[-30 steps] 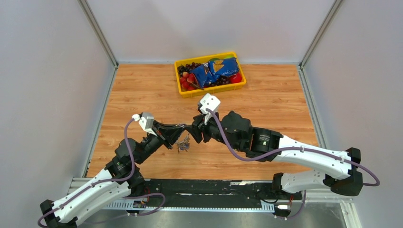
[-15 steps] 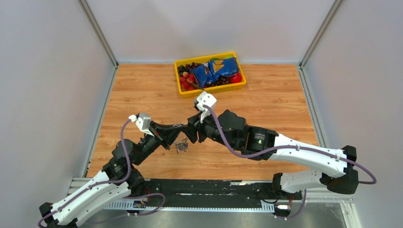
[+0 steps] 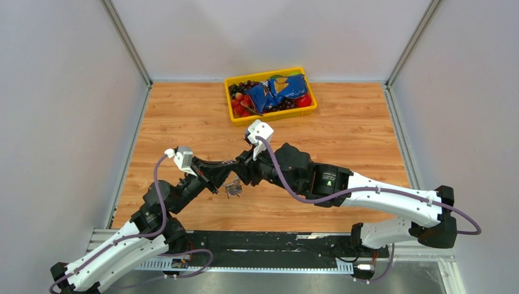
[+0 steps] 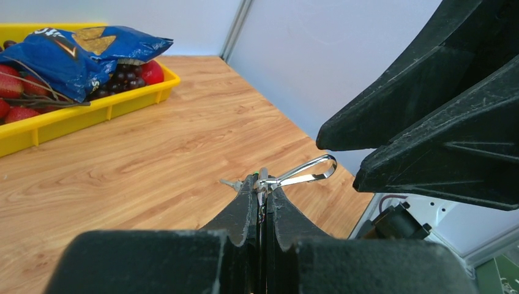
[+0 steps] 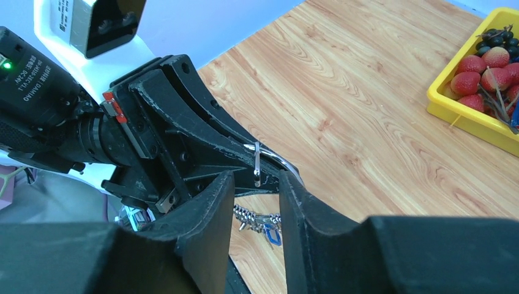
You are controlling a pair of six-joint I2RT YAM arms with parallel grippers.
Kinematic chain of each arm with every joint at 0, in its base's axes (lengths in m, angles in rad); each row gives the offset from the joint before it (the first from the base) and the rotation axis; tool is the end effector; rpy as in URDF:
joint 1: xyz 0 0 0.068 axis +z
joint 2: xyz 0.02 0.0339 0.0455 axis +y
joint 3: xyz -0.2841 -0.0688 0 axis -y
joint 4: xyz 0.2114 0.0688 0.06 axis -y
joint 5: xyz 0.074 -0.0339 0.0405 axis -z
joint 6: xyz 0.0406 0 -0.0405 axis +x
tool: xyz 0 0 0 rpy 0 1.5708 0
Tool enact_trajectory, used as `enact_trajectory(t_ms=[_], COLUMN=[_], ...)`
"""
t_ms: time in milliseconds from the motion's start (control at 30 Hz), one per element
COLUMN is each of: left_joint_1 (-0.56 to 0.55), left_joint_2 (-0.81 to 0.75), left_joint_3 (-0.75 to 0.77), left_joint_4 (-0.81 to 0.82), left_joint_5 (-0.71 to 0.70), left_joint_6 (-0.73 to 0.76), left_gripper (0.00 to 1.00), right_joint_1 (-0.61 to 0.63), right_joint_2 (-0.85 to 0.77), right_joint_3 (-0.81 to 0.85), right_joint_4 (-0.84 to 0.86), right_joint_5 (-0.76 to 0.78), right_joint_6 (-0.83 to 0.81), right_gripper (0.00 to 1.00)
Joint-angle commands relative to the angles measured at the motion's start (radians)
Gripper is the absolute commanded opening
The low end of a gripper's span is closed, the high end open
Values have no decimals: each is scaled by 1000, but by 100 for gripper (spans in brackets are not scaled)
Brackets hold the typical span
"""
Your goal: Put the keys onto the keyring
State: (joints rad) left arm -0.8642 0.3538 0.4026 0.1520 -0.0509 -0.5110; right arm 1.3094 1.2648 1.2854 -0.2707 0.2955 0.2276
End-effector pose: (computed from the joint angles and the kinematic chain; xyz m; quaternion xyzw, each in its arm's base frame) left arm 0.0496 -0.0549 0.3050 0.0917 0.6261 -0.4789 0.6085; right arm 0.0770 0.2422 0.4208 -0.3248 0.7162 0.3381 0.5170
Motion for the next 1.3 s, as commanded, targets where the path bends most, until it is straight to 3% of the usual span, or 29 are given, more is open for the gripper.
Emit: enact_trajectory(t_ms=[0, 267, 367, 467, 667, 800, 900, 1267], left_joint_1=[-2, -1, -1, -2, -2, -2, -3, -2], left_joint_2=[-7, 1, 2, 2, 7, 1, -6, -21], left_joint_3=[45, 44, 44, 45, 42, 43, 50, 58], left_joint_4=[37, 47, 46, 48, 52, 41, 29, 20], left_joint_5=[6, 16, 17, 20, 65, 100, 119, 136], left_joint_6=[-10, -11, -12, -10, 4, 35, 79, 144], left_gripper=[0, 0, 1, 1, 0, 20, 32, 44], right_joint_1=[10, 10, 10, 11, 14, 14, 14, 14], right_joint_2=[8, 28, 27, 26, 8, 6, 47, 110], right_joint_3=[47, 57, 59, 60, 53, 89, 180, 325], right_joint_4=[41, 41, 42, 43, 52, 19, -105, -296], right_joint_5=[7, 16, 16, 24, 29, 44, 84, 75], right_joint_6=[8, 3, -3, -6, -17, 11, 60, 121], right_gripper=[35, 33, 23, 2, 0, 0, 0, 0])
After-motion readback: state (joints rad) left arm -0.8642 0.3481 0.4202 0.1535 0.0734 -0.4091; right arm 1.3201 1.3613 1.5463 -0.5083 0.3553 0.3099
